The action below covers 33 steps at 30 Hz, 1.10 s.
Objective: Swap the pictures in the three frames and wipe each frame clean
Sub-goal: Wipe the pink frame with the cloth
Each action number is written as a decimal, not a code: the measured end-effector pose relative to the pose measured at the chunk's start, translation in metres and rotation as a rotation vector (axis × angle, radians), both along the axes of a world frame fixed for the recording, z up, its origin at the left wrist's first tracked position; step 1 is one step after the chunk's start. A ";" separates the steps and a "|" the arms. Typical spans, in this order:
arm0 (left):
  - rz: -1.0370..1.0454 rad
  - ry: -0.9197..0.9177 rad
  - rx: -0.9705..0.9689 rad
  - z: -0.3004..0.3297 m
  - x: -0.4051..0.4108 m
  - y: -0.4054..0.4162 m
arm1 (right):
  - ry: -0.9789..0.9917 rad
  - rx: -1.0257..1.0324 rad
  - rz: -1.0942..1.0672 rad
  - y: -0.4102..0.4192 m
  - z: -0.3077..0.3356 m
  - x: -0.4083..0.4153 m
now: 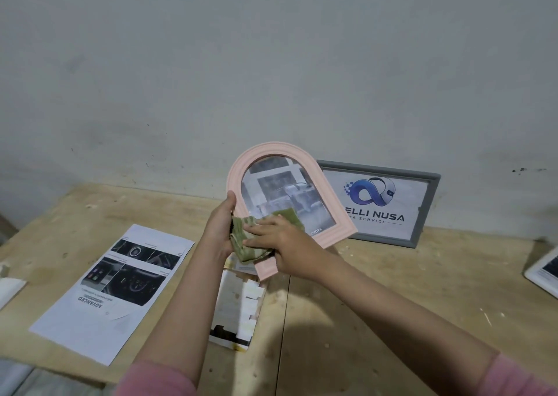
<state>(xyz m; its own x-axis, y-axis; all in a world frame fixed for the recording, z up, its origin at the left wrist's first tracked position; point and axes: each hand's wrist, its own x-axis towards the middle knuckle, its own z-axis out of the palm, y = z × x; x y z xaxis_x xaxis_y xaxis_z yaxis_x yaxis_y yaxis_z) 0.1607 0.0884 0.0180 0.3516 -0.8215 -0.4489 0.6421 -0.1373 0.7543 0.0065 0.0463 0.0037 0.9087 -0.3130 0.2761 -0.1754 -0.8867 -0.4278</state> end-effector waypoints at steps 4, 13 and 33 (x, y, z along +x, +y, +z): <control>0.115 -0.095 0.020 -0.004 0.002 -0.003 | 0.027 -0.032 0.058 -0.003 -0.006 -0.020; 0.215 -0.308 0.092 -0.009 0.014 -0.004 | -0.002 -0.175 -0.264 -0.048 0.002 -0.061; 0.314 -0.681 0.056 -0.001 0.021 -0.014 | -0.136 -0.489 -0.295 -0.082 -0.032 -0.107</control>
